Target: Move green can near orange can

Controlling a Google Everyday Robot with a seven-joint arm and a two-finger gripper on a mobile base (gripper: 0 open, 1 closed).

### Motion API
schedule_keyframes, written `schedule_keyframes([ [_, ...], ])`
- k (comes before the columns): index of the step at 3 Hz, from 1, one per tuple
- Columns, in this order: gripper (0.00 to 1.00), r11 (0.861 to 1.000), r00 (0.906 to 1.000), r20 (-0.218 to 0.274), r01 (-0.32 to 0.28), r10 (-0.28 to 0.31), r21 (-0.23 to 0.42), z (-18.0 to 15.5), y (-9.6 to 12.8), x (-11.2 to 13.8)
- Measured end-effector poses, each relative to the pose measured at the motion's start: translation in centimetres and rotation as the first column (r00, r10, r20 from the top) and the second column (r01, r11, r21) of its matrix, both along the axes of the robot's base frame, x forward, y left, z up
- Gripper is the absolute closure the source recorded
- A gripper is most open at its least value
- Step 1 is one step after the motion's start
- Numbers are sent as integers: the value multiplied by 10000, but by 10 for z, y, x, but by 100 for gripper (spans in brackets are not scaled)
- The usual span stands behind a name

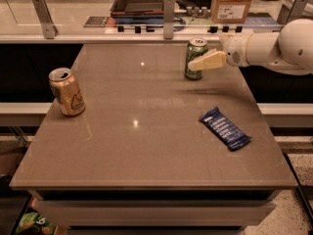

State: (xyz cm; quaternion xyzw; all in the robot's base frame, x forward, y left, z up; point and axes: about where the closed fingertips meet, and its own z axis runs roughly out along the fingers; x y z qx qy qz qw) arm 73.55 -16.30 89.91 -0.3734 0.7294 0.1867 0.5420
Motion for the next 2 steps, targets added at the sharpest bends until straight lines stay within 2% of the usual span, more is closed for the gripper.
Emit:
schedule_keyframes([
  [2, 0, 9977, 9994, -343, 89, -66, 670, 0, 16, -8],
])
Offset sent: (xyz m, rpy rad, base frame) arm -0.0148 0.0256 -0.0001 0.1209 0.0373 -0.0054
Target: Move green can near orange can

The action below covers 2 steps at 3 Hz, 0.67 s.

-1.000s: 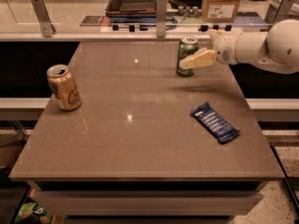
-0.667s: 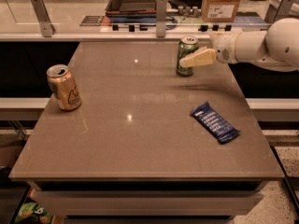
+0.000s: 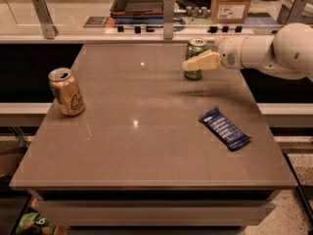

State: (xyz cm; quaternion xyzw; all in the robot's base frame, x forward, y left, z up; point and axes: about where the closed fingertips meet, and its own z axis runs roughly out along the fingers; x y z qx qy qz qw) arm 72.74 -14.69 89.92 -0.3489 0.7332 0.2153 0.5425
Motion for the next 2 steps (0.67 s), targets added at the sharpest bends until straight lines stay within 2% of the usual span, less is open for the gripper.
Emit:
schedule_keyframes([
  [1, 0, 9987, 9997, 90, -226, 222, 457, -7, 18, -2],
  [2, 18, 9986, 9996, 84, -278, 274, 450, -7, 21, -2],
])
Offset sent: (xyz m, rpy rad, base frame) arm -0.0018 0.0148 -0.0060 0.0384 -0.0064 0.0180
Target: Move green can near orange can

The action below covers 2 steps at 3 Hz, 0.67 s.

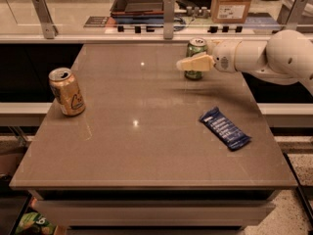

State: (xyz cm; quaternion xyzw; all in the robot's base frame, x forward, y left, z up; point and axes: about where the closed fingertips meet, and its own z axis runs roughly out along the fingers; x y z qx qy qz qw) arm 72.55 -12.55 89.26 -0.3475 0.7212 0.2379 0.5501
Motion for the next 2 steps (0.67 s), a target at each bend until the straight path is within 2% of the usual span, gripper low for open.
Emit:
schedule_keyframes([
  [2, 65, 10000, 10000, -22, -88, 88, 16, -1, 6, 0],
])
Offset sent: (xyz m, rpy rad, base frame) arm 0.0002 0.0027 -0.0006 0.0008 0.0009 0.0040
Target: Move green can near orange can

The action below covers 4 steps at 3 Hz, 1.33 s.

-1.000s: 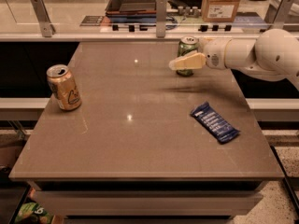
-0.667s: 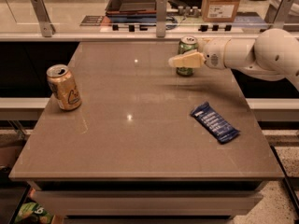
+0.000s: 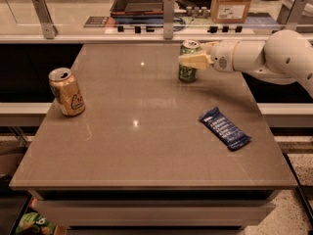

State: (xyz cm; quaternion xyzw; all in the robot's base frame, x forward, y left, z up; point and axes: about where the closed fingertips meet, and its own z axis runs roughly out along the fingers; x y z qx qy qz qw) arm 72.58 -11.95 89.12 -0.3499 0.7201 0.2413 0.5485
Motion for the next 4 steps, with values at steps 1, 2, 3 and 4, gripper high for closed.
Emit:
schedule_keyframes([
  [1, 88, 10000, 10000, -12, -45, 45, 7, -1, 3, 0],
  [2, 100, 10000, 10000, -21, -83, 83, 13, -1, 6, 0],
  [3, 100, 10000, 10000, -22, -84, 84, 13, -1, 6, 0],
  [4, 100, 9986, 9988, -36, -490, 490, -200, 14, 14, -6],
])
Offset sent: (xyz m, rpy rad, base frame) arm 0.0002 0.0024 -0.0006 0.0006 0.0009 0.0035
